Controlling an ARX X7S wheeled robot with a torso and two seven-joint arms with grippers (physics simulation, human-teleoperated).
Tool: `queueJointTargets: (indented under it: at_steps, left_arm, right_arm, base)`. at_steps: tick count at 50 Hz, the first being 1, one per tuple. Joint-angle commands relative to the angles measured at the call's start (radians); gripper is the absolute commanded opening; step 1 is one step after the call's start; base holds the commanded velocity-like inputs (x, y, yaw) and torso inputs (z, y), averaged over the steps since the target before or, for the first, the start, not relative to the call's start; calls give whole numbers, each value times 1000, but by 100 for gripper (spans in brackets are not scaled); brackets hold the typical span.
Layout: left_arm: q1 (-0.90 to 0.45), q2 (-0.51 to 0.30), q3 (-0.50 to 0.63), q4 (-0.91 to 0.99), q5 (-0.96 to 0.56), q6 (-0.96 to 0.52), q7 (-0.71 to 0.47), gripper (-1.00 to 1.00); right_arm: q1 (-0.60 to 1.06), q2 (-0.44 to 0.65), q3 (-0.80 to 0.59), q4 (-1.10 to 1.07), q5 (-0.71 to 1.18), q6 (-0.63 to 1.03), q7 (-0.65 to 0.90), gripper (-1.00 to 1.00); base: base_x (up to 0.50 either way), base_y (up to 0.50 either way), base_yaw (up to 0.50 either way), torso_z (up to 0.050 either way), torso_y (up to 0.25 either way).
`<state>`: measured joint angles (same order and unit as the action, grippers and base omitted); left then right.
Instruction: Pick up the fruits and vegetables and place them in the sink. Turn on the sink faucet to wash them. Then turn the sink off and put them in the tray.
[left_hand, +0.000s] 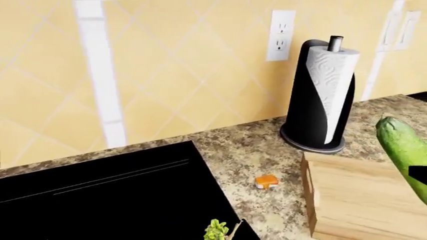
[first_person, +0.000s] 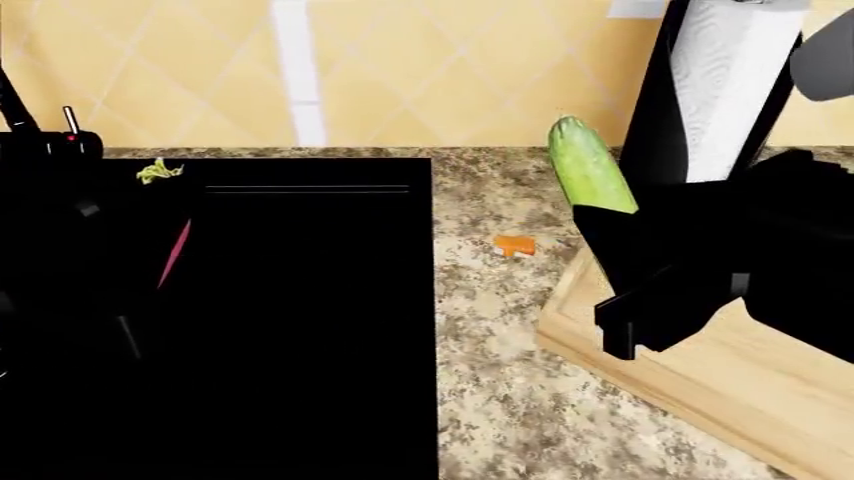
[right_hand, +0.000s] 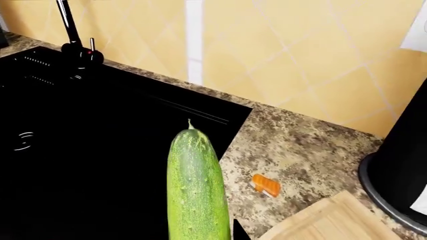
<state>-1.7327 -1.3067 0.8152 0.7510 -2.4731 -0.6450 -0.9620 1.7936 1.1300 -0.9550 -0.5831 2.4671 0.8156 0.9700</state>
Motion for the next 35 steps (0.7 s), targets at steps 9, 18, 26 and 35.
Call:
queueJointTargets:
  at_steps: [9,18,26,35]
  left_arm:
    - [10,2,-3,-1,8,5,0,-100]
    - [16,5,-3,-1,8,6,1,-100]
    - [16,13,-4,-3,7,2,-4,-100]
    - [18,18,-4,-10,10,-4,-4,-100]
  right_arm:
    - [-5,8,10,0,-14,6,-7,-100]
    - [-7,12,13,0,-14,7,-8,-100]
    - [-7,6,12,4,-14,10,-5,-100]
    - [-10,-3,7,6,-16,14,2,-100]
  base:
    - [-3,-500,0,0,0]
    - [-3,-500,0,0,0]
    - [-3,-500,0,0,0]
    - [-3,-500,0,0,0]
